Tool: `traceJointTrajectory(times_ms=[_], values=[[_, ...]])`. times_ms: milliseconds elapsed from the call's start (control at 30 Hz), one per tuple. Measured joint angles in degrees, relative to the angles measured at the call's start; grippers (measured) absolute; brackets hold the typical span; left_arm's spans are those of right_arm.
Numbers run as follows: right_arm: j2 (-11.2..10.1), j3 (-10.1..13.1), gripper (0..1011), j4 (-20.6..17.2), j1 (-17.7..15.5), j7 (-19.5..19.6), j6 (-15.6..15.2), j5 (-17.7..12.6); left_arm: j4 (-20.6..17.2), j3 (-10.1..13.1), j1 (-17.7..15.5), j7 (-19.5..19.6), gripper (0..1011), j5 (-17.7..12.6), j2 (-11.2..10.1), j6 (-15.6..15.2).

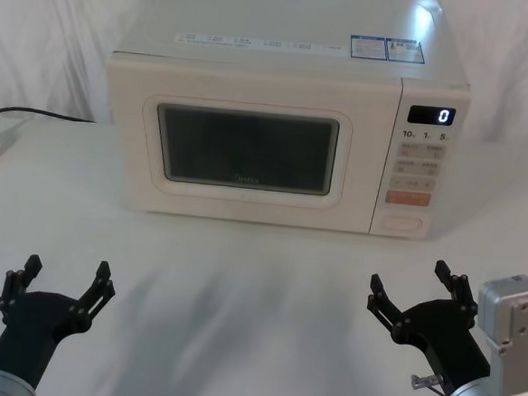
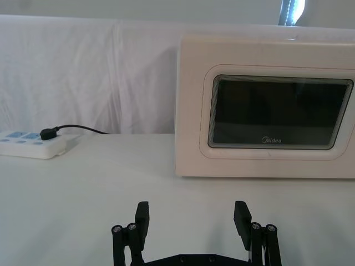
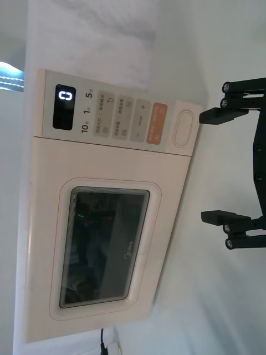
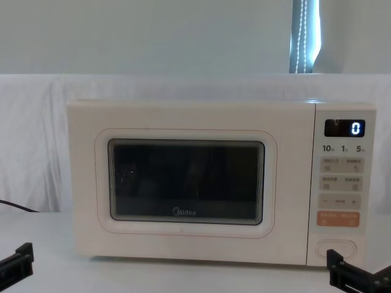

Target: Press the button to open the microwave door with one hand; close the microwave door with the other hand.

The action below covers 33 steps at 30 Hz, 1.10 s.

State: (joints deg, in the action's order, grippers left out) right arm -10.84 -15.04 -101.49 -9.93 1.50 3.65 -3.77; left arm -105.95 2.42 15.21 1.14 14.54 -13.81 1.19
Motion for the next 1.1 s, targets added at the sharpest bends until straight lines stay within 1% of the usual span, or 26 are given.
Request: traceJointTrajectory(times_ms=[1100], values=[[0.0, 0.0, 1002, 0.0, 0.0, 0.0, 0.0, 0.0, 0.0, 0.0, 0.0, 0.0, 1001, 0.0, 0.0, 0.0]])
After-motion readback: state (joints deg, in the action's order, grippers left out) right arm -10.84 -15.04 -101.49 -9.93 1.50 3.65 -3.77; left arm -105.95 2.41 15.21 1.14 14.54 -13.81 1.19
